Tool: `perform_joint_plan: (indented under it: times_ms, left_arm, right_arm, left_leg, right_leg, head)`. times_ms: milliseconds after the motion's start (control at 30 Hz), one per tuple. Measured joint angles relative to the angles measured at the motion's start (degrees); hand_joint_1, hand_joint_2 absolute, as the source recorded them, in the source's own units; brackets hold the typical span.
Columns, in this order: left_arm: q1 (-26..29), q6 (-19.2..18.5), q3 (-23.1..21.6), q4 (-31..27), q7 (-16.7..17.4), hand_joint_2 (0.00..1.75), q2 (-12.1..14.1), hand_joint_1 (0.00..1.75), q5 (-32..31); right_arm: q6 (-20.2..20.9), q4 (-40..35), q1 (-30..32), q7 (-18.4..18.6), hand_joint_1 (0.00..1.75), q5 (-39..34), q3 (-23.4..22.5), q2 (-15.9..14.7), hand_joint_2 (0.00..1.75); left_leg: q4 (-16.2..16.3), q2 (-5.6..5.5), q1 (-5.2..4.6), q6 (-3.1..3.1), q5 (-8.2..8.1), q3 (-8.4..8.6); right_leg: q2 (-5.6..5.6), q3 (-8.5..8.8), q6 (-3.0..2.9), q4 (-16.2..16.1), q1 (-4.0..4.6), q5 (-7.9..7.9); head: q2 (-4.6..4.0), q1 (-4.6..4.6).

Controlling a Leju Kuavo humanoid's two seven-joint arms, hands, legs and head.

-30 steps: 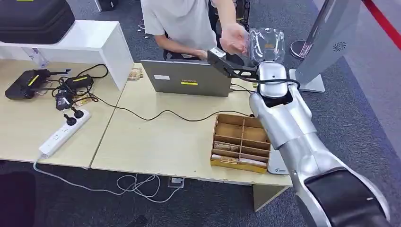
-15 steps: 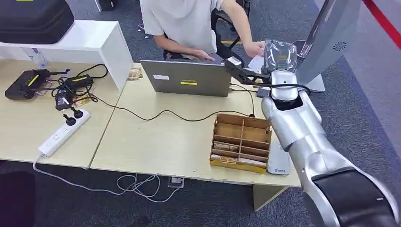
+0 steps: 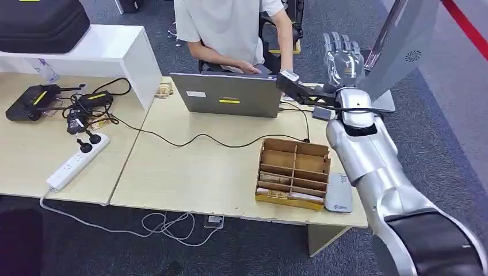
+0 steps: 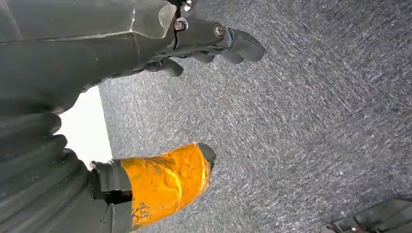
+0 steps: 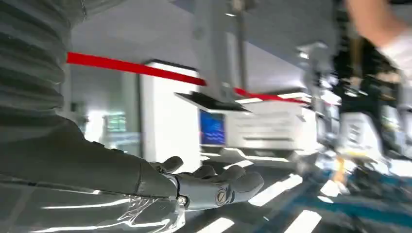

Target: Pass the card to the sensor for recognition and then transmit it.

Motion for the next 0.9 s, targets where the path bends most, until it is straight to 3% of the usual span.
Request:
perform_joint_plan:
  times_ms: [67,267,400,667,900]
  left_arm:
    - [0.2,0.4,0.0,0.0,0.3,1.75,0.0,0.0,0.0]
    - [0.5,0.6,0.0,0.0,0.4,1.75,0.0,0.0,0.0]
    - [0.6,0.8,0.0,0.0,0.9,1.75,0.1,0.0,0.2]
    - [0.7,1.4,0.5,0.0,1.7,1.75,0.3,0.0,0.8]
    - [0.8,1.8,1.6,0.0,2.2,1.75,0.3,0.0,1.7]
  right_arm:
    - [-1.1,-2.2,1.6,-3.6,0.0,-0.1,-0.5,0.2,1.75]
    - [-1.2,-5.2,3.5,-4.5,0.0,-0.2,-1.4,0.5,1.75]
    - [-1.1,-8.6,5.5,-7.1,0.0,-0.2,-1.5,0.5,1.75]
    - [0.3,-22.3,13.5,-11.5,0.0,-3.9,-1.0,-0.1,1.75]
    - [1.4,-33.4,19.8,-13.0,0.0,-6.3,1.2,-2.2,1.75]
  left_leg:
    - [0.0,0.0,0.0,-0.03,-0.03,0.0]
    - [0.0,-0.02,0.0,-0.04,-0.02,-0.01]
    - [0.0,-0.01,0.0,-0.04,-0.02,-0.01]
    - [0.0,-0.01,0.0,-0.04,-0.05,-0.01]
    - [0.0,-0.01,0.0,-0.06,-0.13,0.0]
  right_leg:
    - [0.0,-0.01,0.0,0.0,0.0,-0.01]
    - [-0.04,0.0,-0.01,0.0,0.0,-0.03]
    - [-0.03,0.0,0.0,0.0,0.0,-0.02]
    - [-0.04,-0.01,-0.04,0.0,0.0,-0.07]
    - [-0.03,-0.01,-0.06,0.0,0.0,-0.12]
  head:
    - [0.0,0.0]
    - [0.0,0.02]
    - [0.0,0.0]
    - [0.0,0.0]
    - [0.0,0.02]
